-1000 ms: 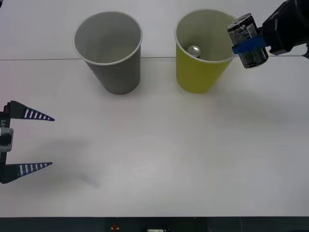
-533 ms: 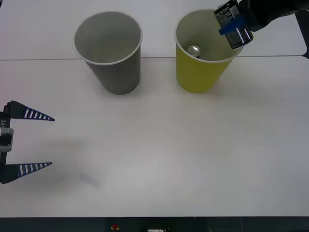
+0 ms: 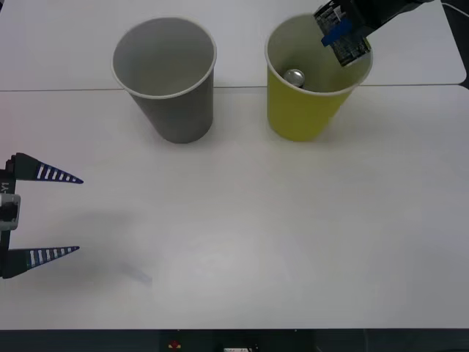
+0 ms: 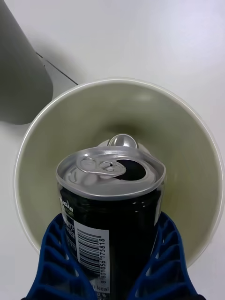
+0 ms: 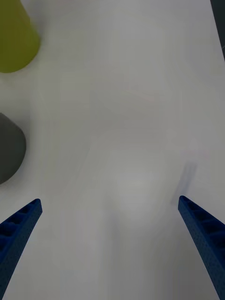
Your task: Put the can into the green bin and the plastic bottle into the gray bin
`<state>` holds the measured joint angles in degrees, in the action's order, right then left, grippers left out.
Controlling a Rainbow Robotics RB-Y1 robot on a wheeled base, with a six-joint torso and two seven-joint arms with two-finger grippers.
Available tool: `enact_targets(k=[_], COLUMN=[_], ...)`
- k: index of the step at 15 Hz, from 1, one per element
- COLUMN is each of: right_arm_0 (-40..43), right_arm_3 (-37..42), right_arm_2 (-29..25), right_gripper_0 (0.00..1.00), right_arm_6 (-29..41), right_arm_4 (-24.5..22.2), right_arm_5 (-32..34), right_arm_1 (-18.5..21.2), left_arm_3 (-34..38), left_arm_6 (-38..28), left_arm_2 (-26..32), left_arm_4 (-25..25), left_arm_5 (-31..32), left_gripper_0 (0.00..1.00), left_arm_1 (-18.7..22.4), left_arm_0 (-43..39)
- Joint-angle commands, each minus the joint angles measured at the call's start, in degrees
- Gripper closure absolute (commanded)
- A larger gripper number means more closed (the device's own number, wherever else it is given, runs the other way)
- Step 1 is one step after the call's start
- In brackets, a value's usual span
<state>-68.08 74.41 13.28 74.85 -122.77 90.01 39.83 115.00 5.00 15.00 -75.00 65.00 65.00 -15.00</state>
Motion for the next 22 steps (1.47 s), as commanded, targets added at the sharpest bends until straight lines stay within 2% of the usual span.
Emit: enact_targets(k=[1, 2, 3, 4, 11, 13, 17, 20, 22], right_arm_0=[-0.04, -0.04, -0.04, -0.04, 0.05, 0.58, 8.31, 14.64, 19.48], right_arm_3=[-0.05, -0.05, -0.05, -0.05, 1.09, 2.23, 9.53, 14.36, 19.81], right_arm_2=[0.16, 0.16, 0.08, 0.16, 0.08, -0.10, -7.31, -11.96, -14.43], right_gripper_0=[0.82, 0.36, 0.08, 0.00, 0.00, 0.00, 0.00, 0.00, 0.00], right_arm_6=[-2.08, -3.39, -4.89, -6.47, -6.38, -6.47, -9.46, -12.54, -13.85], right_arm_4=[-0.10, -0.19, -0.19, -0.02, 2.53, 7.02, 15.01, 23.98, 26.44], right_arm_5=[-0.01, -0.01, -0.01, -0.01, -0.01, -0.01, -0.01, -0.01, -0.01], right_arm_1=[-0.01, -0.01, -0.01, -0.01, 1.13, 3.15, 5.52, 8.16, 9.22], left_arm_3=[0.00, 0.00, 0.00, 0.00, 0.00, 0.00, 0.00, 0.00, 0.00], left_arm_6=[0.00, 0.00, 0.00, 0.00, 0.00, 0.00, 0.00, 0.00, 0.00], left_arm_2=[0.00, 0.00, 0.00, 0.00, 0.00, 0.00, 0.00, 0.00, 0.00], left_arm_4=[0.00, 0.00, 0.00, 0.00, 0.00, 0.00, 0.00, 0.00, 0.00], left_arm_5=[0.00, 0.00, 0.00, 0.00, 0.00, 0.00, 0.00, 0.00, 0.00], left_gripper_0=[0.00, 0.00, 0.00, 0.00, 0.00, 0.00, 0.00, 0.00, 0.00], left_arm_1=[0.00, 0.00, 0.00, 0.00, 0.00, 0.00, 0.00, 0.00, 0.00], left_arm_0=[0.00, 0.00, 0.00, 0.00, 0.00, 0.00, 0.00, 0.00, 0.00])
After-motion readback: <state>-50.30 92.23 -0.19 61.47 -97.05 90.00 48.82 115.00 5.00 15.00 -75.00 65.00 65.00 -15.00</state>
